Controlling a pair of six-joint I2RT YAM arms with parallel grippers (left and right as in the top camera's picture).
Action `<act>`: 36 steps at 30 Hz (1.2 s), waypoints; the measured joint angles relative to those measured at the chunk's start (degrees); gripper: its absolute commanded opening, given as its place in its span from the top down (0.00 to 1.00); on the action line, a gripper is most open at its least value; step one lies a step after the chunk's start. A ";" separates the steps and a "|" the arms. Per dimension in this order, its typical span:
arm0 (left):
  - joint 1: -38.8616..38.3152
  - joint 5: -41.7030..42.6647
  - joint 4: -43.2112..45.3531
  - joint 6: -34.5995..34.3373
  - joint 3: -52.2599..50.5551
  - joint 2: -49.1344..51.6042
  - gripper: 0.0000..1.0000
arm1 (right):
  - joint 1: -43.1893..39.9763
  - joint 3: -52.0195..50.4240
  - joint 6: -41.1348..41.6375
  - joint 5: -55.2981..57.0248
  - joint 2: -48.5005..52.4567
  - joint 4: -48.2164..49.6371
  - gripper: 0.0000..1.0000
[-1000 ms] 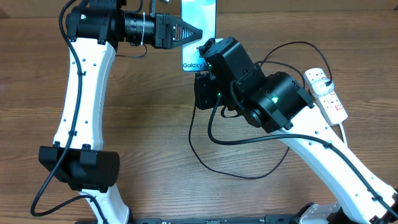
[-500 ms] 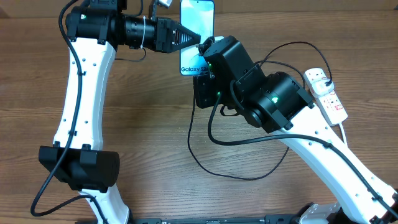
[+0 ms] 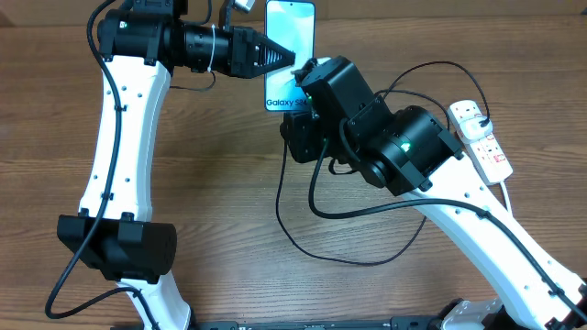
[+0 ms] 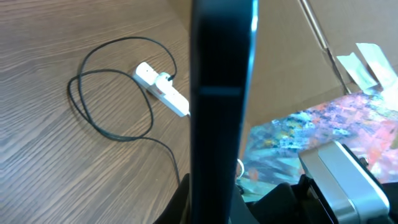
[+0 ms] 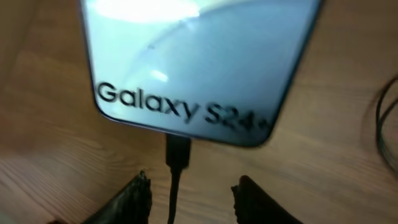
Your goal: Plug charger to phone and switch on socket
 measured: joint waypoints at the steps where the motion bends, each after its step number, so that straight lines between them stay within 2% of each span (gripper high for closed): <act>1: 0.00 -0.22 0.00 0.00 0.00 0.00 0.96 | 0.00 0.00 0.31 0.02 0.00 -0.33 0.54; 9: 0.00 -0.04 0.13 -0.74 0.00 0.00 0.96 | 0.00 0.00 3.39 -2.89 0.00 -1.73 0.68; 11: 0.00 0.66 0.22 -1.18 0.00 0.00 0.96 | 0.00 0.00 4.28 -2.97 -0.02 -1.73 0.68; 22: 0.00 2.03 0.24 -3.37 0.00 0.00 0.96 | 0.00 0.00 7.04 -2.99 0.00 -1.09 0.84; 36: 0.00 2.69 0.24 -5.90 0.00 0.00 0.96 | 0.00 0.00 7.10 -3.41 0.00 0.04 0.85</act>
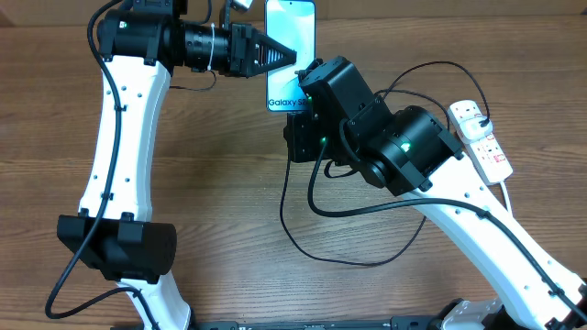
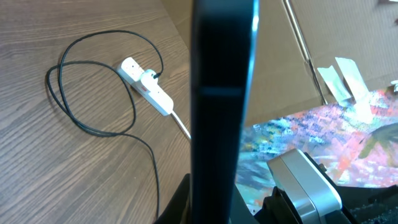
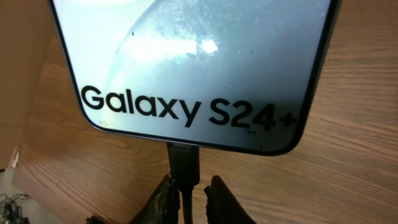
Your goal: Plug charger to phone and switch on socket
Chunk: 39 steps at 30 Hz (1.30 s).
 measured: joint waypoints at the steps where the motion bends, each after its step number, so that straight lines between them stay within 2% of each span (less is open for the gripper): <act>1: 0.00 0.00 0.00 -0.20 0.00 0.00 0.96 | 0.00 0.00 0.00 -0.02 0.00 0.11 0.85; 14: 0.00 0.00 0.04 -1.31 0.00 0.00 0.96 | 0.00 0.00 0.09 -0.15 0.00 0.44 0.94; 39: 0.50 0.04 -1.31 0.72 0.00 0.07 0.96 | 0.09 -0.02 0.00 -0.57 0.00 1.31 0.95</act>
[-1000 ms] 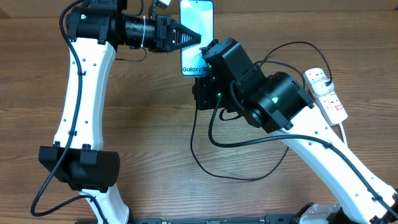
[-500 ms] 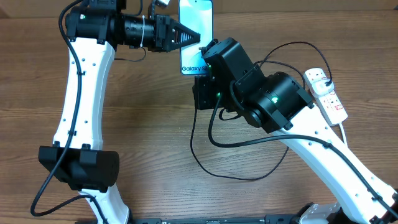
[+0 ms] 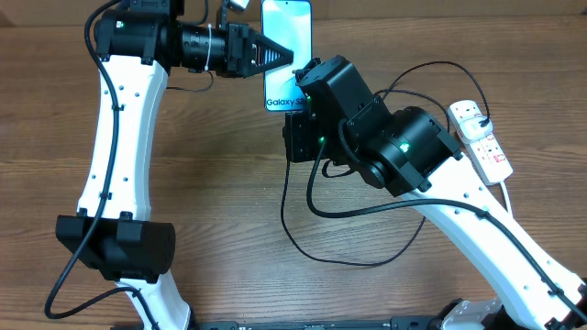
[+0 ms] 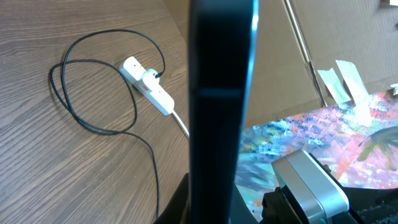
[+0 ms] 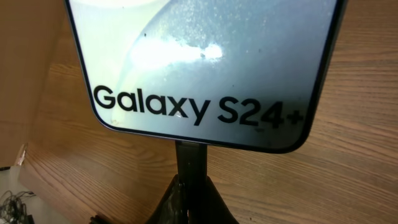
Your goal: Plug charger to phone and switch on socket
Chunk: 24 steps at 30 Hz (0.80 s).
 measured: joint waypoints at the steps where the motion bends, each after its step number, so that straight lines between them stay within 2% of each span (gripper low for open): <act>1: 0.11 0.00 -0.15 0.22 0.00 0.00 0.96 | 0.00 0.00 0.02 -0.07 0.00 0.11 0.95; 8: 0.26 0.11 -0.39 0.83 0.00 0.00 0.96 | 0.04 0.00 -0.02 -0.33 0.00 0.31 0.91; 15: 0.09 -2.27 -1.49 1.05 0.00 0.02 0.96 | -0.13 0.00 -0.02 1.18 0.00 2.60 0.69; 18: 0.09 -3.63 -1.49 1.05 0.00 0.02 0.96 | -0.13 0.00 -0.13 1.66 0.00 2.36 0.63; 21: 0.09 -6.54 -1.49 0.61 0.00 0.02 0.96 | -0.13 0.00 -0.15 1.90 0.00 1.42 0.49; 23: 0.09 -9.33 -1.57 0.33 0.00 0.02 0.96 | -0.13 0.00 0.02 2.05 0.00 0.70 0.34; 24: 0.09 -10.93 -1.79 0.13 0.00 0.02 0.96 | -0.13 0.00 -0.11 2.19 0.00 0.42 0.30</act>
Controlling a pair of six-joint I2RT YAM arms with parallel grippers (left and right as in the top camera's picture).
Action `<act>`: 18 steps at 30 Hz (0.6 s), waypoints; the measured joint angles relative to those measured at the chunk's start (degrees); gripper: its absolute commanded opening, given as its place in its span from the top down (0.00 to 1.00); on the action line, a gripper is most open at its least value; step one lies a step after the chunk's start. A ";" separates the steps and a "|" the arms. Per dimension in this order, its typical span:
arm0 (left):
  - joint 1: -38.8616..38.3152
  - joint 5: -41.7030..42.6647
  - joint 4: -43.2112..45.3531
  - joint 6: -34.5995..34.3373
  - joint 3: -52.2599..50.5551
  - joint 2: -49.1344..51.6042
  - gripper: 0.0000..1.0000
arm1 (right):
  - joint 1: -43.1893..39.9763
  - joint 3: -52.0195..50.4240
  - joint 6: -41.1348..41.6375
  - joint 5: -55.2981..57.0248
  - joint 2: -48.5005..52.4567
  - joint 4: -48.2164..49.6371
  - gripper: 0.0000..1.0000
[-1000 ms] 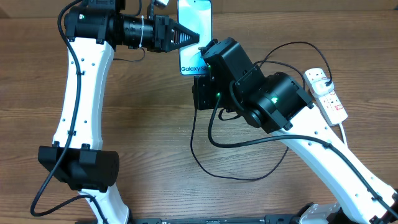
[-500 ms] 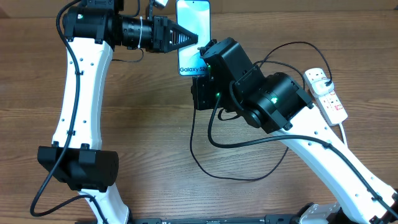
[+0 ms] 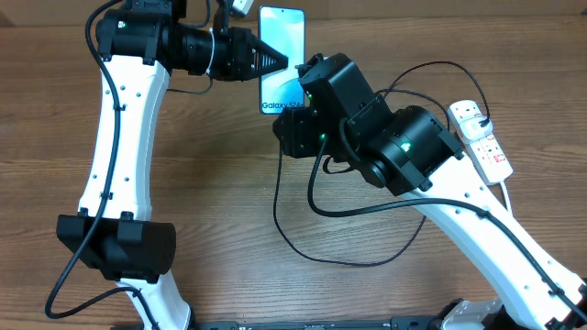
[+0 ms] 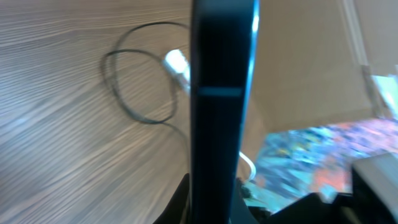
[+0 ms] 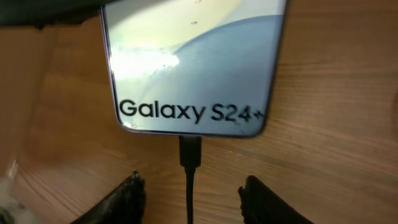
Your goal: Plug charger to phone and switch on socket
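The phone (image 3: 281, 60), its screen reading "Galaxy S24+", is held above the table at the top centre by my left gripper (image 3: 272, 60), shut on its left edge. In the left wrist view the phone (image 4: 217, 93) shows edge-on between the fingers. The black charger plug (image 5: 190, 151) sits in the phone's (image 5: 193, 62) bottom port, its cable (image 5: 188, 199) hanging down. My right gripper (image 5: 193, 190) is open just below the phone, its fingers either side of the cable without touching it. The white socket strip (image 3: 481, 139) lies at the right.
The black charger cable (image 3: 321, 243) loops across the middle of the wooden table (image 3: 211, 192) and runs to the socket strip. In the left wrist view the strip (image 4: 175, 67) and cable loop (image 4: 134, 87) are blurred. Cardboard and coloured clutter lie beyond the table edge.
My right gripper, shut on the plug under the phone, has opened and drawn back a little, leaving the plug in the port. The left gripper has shifted the phone slightly left.
At first my right gripper was open below the phone with the plug at its port. Then it closed around the plug and was shut tight on it against the phone. Now it is open again with the plug left seated. The left gripper held the phone throughout.
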 measured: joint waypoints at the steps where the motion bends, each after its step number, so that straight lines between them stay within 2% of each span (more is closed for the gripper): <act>1: 0.00 -1.53 -0.42 -0.20 0.00 0.00 0.96 | 0.00 0.00 -0.22 0.33 0.00 -0.48 0.26; 3: -0.02 -4.15 -1.68 -0.42 0.00 0.00 0.96 | 0.02 0.00 -0.13 1.49 0.00 -1.36 0.15; 4: -0.31 -5.38 -2.36 -0.39 -0.02 0.00 0.96 | 0.00 0.00 -0.04 2.19 0.00 -1.79 0.14; 12: -2.69 -14.19 -7.06 -0.39 -1.07 1.79 0.96 | -3.61 0.00 0.09 5.25 0.00 -5.33 0.13; 18: -4.15 -16.20 -8.20 0.55 -2.25 10.27 0.96 | -10.36 0.00 0.13 5.64 0.00 -9.57 0.13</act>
